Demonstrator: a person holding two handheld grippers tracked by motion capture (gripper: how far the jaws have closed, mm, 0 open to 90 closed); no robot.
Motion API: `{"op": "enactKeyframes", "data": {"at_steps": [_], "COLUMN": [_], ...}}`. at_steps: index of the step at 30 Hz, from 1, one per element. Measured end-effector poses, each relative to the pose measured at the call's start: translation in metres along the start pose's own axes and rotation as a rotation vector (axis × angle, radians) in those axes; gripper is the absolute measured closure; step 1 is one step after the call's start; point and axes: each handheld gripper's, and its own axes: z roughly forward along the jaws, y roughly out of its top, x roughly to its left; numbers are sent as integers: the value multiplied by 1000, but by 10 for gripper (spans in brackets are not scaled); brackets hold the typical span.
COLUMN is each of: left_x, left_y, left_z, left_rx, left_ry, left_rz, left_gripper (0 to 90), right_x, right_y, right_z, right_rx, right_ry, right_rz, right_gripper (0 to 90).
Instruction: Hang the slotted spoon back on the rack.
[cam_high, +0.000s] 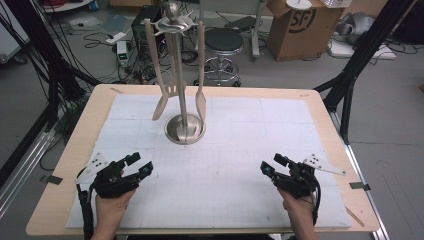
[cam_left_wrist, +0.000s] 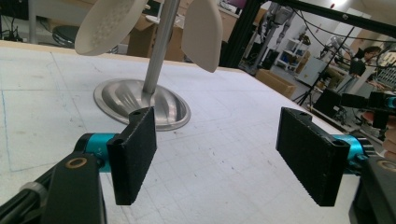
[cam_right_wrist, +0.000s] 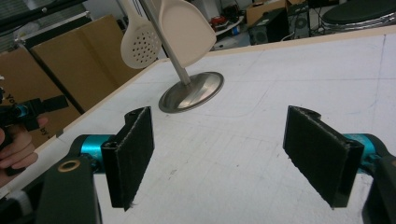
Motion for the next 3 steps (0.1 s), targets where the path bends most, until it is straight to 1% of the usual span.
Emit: {"op": "enactKeyframes", "data": {"at_steps": [3], "left_x": [0], "left_y": [0], "left_z": [1], "left_rx": [1], "left_ry": [-1], "left_rz": [-1], "left_gripper": [293], "right_x": [0], "right_y": [0], "right_z": [-1], "right_rx": [-2], "right_ry": [-2], "right_rz": [-3], "right_gripper": [236]}}
